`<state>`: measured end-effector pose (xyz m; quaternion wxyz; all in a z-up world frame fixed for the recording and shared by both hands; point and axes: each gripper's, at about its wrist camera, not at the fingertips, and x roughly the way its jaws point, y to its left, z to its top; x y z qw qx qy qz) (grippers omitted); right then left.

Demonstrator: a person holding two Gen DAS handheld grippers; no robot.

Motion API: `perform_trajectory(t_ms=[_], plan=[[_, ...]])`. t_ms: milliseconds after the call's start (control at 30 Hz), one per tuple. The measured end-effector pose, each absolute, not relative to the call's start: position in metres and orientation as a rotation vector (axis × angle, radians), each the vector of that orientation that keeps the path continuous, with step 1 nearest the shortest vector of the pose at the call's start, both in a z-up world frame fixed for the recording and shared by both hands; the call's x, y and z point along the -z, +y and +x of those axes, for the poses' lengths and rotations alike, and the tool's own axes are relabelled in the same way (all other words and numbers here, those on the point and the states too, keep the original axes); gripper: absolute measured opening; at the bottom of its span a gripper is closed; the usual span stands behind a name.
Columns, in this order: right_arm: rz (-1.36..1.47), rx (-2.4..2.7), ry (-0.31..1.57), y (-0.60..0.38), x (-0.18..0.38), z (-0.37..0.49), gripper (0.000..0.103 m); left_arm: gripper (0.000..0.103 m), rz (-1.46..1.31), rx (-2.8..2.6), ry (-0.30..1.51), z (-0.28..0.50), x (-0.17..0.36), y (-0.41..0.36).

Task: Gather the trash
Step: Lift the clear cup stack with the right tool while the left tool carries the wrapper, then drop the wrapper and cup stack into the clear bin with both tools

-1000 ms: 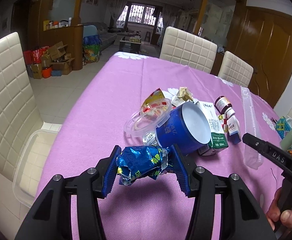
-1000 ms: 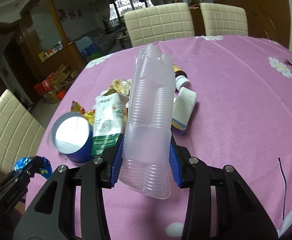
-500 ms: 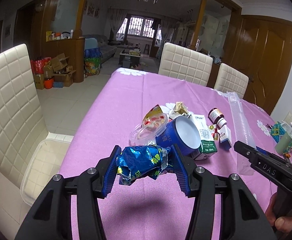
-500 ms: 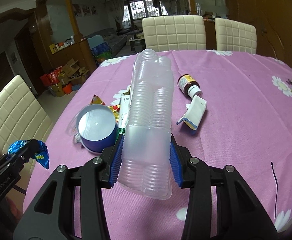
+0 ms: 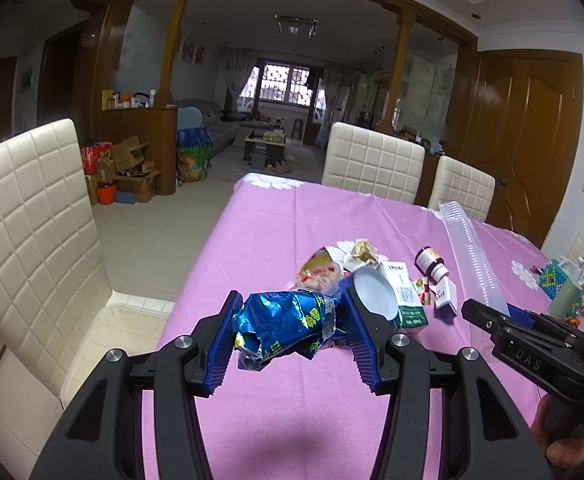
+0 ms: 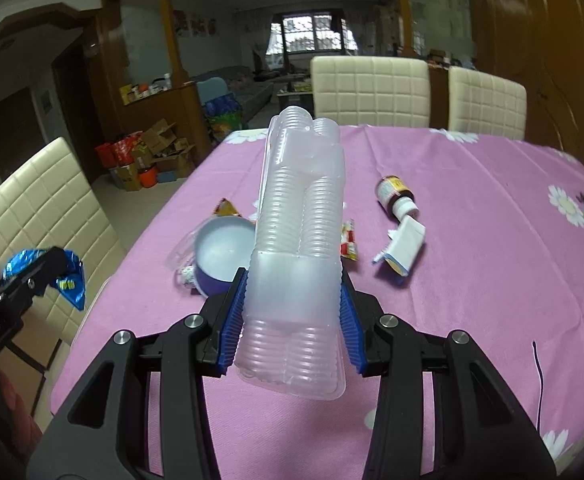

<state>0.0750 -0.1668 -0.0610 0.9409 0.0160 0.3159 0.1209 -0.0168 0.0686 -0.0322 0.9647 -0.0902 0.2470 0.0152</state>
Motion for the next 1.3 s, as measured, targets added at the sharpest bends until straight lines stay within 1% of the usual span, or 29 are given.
perform_trajectory(t_ms=[367, 633, 833, 900, 933, 967, 1033, 1067, 1133, 1200, 1300], plan=[[-0.088, -0.429, 0.613, -0.098, 0.055, 0.078, 0.044, 0.050, -0.184, -0.125, 0.477, -0.023, 0.035, 0.107], [-0.179, -0.569, 0.638, -0.030, 0.065, 0.091, 0.044, 0.050, -0.236, -0.182, 0.472, -0.029, 0.052, 0.163], [-0.234, -0.658, 0.664, 0.020, 0.076, 0.100, 0.044, 0.051, -0.246, -0.259, 0.512, -0.025, 0.067, 0.203], [-0.246, -0.680, 0.668, 0.034, 0.079, 0.102, 0.044, 0.054, -0.255, -0.283, 0.533, -0.021, 0.073, 0.215], [-0.252, -0.688, 0.670, 0.040, 0.080, 0.103, 0.044, 0.061, -0.259, -0.294, 0.541, -0.018, 0.075, 0.220], [-0.257, -0.695, 0.671, 0.045, 0.081, 0.104, 0.044, 0.075, -0.260, -0.304, 0.549, -0.016, 0.078, 0.223], [-0.263, -0.707, 0.677, 0.054, 0.084, 0.108, 0.044, 0.087, -0.265, -0.307, 0.559, -0.012, 0.082, 0.230], [-0.263, -0.709, 0.681, 0.058, 0.086, 0.110, 0.044, 0.090, -0.265, -0.303, 0.555, -0.011, 0.084, 0.232], [-0.264, -0.709, 0.694, 0.063, 0.089, 0.116, 0.044, 0.093, -0.237, -0.315, 0.559, -0.006, 0.087, 0.232], [-0.267, -0.707, 0.708, 0.066, 0.093, 0.122, 0.044, 0.093, -0.218, -0.340, 0.573, -0.002, 0.091, 0.235], [-0.279, -0.711, 0.728, 0.072, 0.099, 0.126, 0.044, 0.093, -0.270, -0.362, 0.602, 0.000, 0.099, 0.249]])
